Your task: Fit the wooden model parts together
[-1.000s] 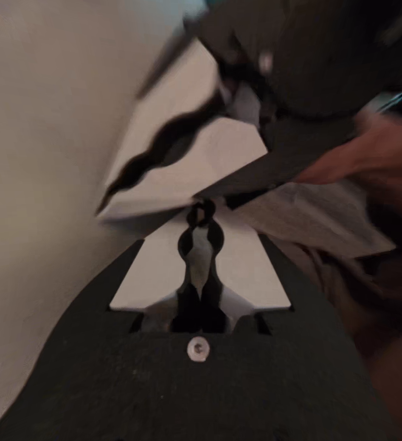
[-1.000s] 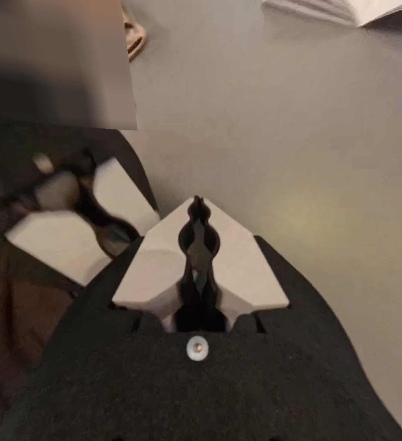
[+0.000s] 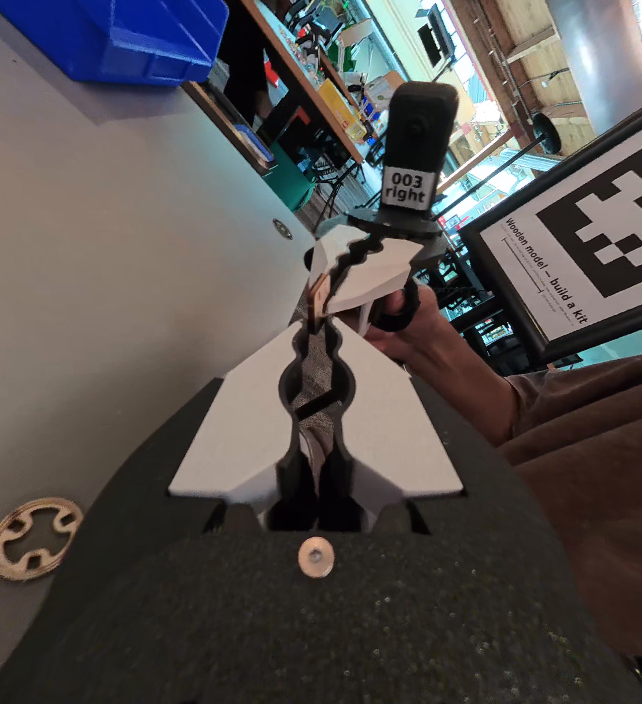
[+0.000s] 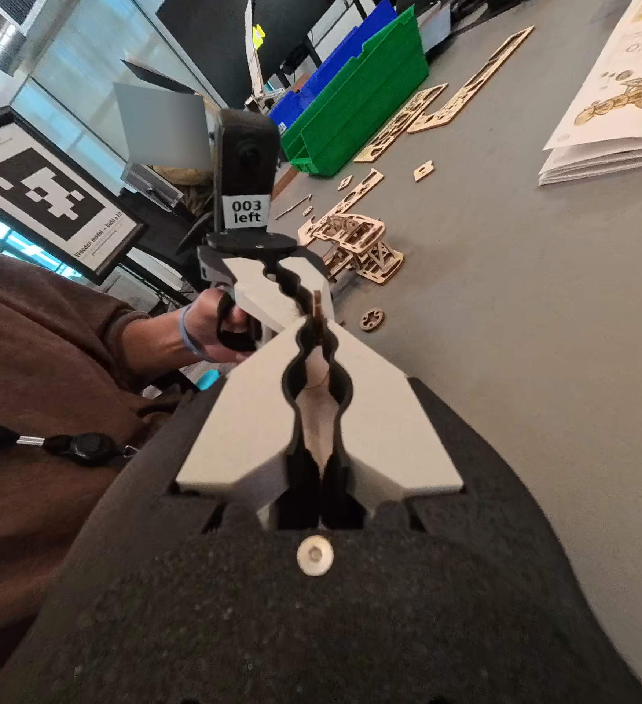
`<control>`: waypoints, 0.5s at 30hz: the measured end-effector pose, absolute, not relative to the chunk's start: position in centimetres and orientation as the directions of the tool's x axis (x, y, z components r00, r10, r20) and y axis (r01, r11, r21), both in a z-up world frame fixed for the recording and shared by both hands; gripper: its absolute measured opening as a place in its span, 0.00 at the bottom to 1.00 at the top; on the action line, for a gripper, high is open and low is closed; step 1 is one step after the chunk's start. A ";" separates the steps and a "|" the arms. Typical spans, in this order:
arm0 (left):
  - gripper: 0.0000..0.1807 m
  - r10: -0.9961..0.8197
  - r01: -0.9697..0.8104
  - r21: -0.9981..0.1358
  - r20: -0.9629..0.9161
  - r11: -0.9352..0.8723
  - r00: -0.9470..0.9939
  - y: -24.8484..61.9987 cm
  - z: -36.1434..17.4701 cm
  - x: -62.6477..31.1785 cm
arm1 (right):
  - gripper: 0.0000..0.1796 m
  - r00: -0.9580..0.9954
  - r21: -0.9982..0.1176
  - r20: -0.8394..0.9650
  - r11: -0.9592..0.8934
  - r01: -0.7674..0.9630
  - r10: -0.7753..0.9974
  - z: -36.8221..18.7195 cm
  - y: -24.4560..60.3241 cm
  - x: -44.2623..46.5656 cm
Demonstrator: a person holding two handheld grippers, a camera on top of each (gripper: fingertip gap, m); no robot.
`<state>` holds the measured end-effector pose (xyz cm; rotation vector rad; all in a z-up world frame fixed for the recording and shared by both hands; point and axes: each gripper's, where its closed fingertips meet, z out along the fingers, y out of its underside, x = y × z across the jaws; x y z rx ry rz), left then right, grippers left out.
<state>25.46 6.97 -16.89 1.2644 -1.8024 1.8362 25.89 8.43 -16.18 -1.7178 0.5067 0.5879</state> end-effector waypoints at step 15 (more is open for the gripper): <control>0.01 -0.426 -0.688 -0.673 0.725 -0.271 -0.541 8.8 -16.3 26.0 | 0.01 0.810 -0.782 -0.583 -0.230 -0.580 -0.060 -16.3 9.0 25.8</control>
